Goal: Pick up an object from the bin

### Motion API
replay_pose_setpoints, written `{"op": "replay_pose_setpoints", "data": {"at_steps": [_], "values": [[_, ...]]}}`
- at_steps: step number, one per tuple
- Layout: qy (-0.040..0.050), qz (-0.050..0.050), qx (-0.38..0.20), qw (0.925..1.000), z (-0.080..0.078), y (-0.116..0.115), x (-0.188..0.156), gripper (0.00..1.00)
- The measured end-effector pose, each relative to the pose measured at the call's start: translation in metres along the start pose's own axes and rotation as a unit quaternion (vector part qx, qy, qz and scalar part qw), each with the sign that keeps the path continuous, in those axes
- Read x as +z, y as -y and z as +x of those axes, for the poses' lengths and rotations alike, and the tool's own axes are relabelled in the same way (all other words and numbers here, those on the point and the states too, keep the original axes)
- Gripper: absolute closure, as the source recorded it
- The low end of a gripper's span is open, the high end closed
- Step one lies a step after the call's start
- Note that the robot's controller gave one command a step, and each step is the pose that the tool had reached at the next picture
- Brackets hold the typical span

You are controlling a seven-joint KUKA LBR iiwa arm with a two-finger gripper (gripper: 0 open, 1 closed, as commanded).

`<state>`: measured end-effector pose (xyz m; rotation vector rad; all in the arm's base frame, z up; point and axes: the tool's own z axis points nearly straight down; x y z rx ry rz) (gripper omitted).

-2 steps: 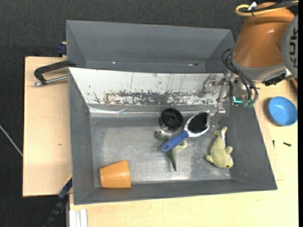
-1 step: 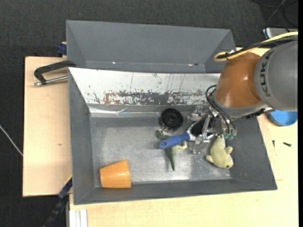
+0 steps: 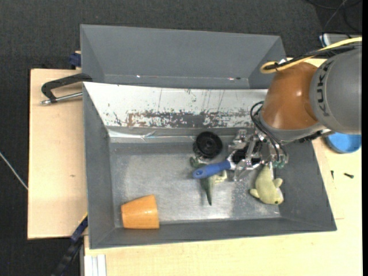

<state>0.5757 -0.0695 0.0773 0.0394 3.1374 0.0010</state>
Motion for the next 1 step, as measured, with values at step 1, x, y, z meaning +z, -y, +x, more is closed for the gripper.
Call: {"op": "replay_pose_setpoints", "data": {"at_steps": [1], "values": [[0.0053,0.000,0.024,0.9997,-0.0113,-0.0162,-0.1369,1.00]]}}
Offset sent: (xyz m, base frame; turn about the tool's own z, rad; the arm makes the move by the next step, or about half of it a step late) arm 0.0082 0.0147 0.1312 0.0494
